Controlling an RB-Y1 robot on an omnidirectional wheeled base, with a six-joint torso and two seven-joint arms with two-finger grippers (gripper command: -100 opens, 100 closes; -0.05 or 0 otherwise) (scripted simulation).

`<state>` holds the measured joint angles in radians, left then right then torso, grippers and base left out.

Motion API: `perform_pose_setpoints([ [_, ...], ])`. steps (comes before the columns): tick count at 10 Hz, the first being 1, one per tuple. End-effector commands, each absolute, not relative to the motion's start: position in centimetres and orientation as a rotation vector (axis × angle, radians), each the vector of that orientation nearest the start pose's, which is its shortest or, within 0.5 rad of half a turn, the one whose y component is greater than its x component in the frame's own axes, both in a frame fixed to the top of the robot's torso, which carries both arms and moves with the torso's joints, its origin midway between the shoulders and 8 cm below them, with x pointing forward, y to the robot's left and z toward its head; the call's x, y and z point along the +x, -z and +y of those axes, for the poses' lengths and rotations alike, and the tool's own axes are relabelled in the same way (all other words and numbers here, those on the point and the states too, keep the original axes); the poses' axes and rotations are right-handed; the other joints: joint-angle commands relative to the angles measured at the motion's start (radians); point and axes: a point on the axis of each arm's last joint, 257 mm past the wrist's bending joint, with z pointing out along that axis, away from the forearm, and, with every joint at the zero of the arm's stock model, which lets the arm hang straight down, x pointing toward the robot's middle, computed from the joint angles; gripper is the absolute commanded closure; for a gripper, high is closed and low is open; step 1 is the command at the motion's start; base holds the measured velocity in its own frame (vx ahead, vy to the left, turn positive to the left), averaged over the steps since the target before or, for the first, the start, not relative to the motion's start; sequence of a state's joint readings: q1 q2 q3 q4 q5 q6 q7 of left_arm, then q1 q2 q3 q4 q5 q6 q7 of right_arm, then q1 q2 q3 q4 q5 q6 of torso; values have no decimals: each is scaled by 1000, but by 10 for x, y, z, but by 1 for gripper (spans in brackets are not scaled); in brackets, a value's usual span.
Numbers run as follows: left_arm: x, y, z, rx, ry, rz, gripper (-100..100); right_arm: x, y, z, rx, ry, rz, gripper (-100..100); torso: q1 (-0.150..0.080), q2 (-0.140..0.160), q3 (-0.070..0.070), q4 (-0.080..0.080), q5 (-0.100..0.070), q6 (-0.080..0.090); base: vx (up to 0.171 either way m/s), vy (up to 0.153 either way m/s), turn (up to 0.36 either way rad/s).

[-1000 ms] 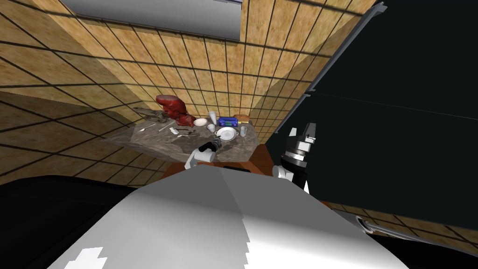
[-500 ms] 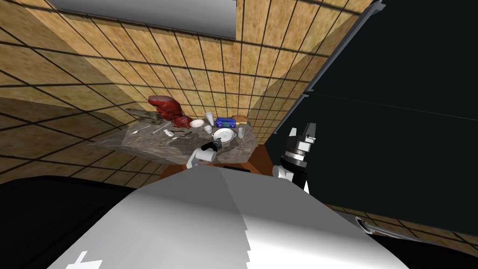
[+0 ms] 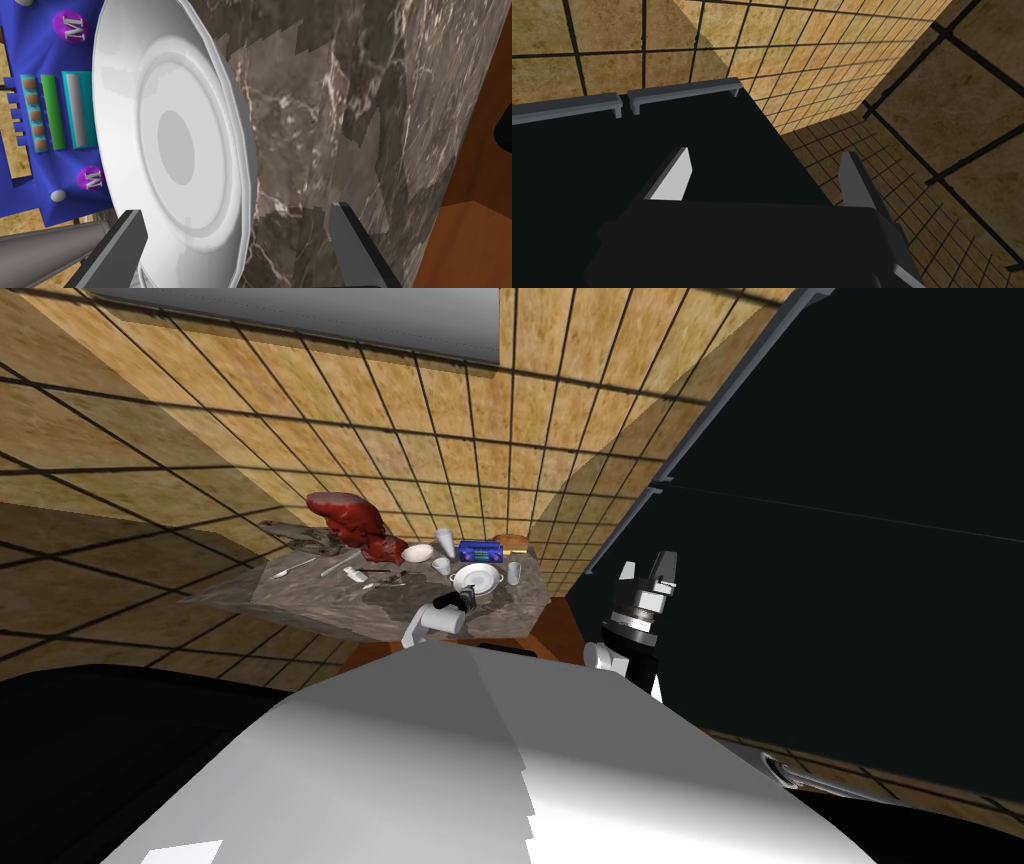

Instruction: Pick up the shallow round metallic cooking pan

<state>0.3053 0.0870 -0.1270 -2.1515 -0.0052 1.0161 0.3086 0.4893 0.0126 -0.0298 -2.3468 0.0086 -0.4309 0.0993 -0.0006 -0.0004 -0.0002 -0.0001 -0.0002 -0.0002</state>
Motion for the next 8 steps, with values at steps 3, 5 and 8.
perform_pose_setpoints([
  [3, 403, 336, 229, -1945, 858, 1533, -100, 340, -45, -287, 615, -1179, 623, 0, 0, -2, -1, 0, 0, 0, 34, 0, 3],
  [5, 402, 333, 229, -1945, 858, 1532, 100, 340, -45, -287, 615, -1179, 623, 0, 0, -1, -1, 0, 0, 0, 10, 0, 0],
  [8, 399, 337, 228, -1953, 850, 1540, 100, 340, -45, -287, 615, -1179, 623, 0, 3, -5, -2, 1, 0, 1, -4, -2, 2],
])
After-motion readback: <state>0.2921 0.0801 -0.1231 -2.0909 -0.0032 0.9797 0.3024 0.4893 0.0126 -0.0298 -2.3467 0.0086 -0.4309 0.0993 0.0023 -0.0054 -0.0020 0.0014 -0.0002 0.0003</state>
